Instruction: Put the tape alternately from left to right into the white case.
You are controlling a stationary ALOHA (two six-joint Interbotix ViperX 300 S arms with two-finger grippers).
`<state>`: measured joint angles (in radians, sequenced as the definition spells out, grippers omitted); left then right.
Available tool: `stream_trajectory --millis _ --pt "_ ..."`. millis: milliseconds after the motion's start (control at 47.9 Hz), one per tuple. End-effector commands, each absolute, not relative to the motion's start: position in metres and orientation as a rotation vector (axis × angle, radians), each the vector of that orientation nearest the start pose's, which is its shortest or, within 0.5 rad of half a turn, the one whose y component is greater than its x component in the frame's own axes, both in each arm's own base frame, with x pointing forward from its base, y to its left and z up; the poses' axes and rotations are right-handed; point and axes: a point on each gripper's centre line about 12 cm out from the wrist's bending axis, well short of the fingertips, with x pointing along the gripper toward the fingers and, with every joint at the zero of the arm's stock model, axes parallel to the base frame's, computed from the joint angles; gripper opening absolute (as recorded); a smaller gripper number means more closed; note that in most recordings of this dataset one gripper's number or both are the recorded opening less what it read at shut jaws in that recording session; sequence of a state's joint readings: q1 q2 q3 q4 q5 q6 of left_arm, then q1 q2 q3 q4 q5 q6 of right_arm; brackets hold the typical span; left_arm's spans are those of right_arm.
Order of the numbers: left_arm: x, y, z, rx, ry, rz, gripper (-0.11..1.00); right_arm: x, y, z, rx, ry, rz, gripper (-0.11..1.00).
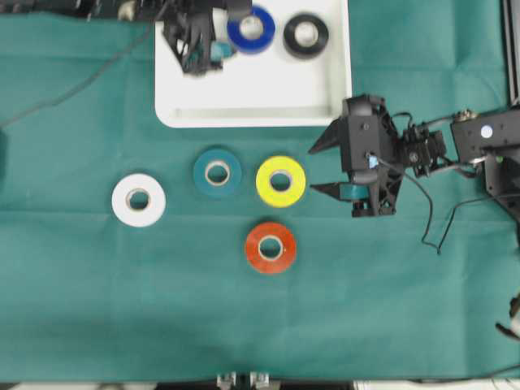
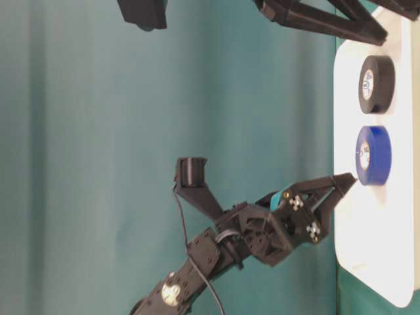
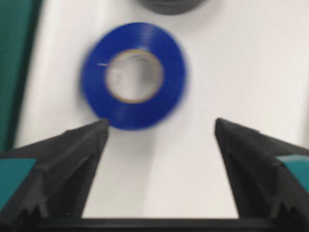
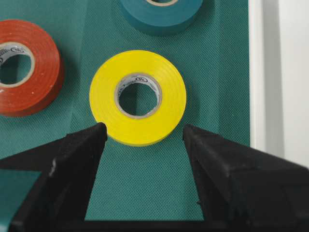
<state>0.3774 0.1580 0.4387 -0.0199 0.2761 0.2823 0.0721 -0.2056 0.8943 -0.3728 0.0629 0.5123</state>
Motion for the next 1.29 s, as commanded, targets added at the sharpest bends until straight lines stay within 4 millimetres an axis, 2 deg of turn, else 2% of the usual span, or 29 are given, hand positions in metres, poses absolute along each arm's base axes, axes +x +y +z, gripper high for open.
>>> stream_trajectory --millis 0,251,731,1274 --pt "0.401 0.143 0.179 0.100 0.840 0.212 0.82 0.318 0.022 0.169 0.101 0.721 0.004 0.72" --pt "0.397 0.102 0.185 0.135 0.828 0.129 0.82 0.318 0.022 0.168 0.101 0.722 0.005 0.72" --pt "0.391 0.028 0.184 0.179 0.825 -0.029 0.82 0.319 0.022 0.170 0.101 0.716 0.005 0.72" --pt "0.372 -0.024 0.173 0.068 0.860 -0.086 0.82 0.320 0.023 0.171 0.104 0.705 0.010 0.72"
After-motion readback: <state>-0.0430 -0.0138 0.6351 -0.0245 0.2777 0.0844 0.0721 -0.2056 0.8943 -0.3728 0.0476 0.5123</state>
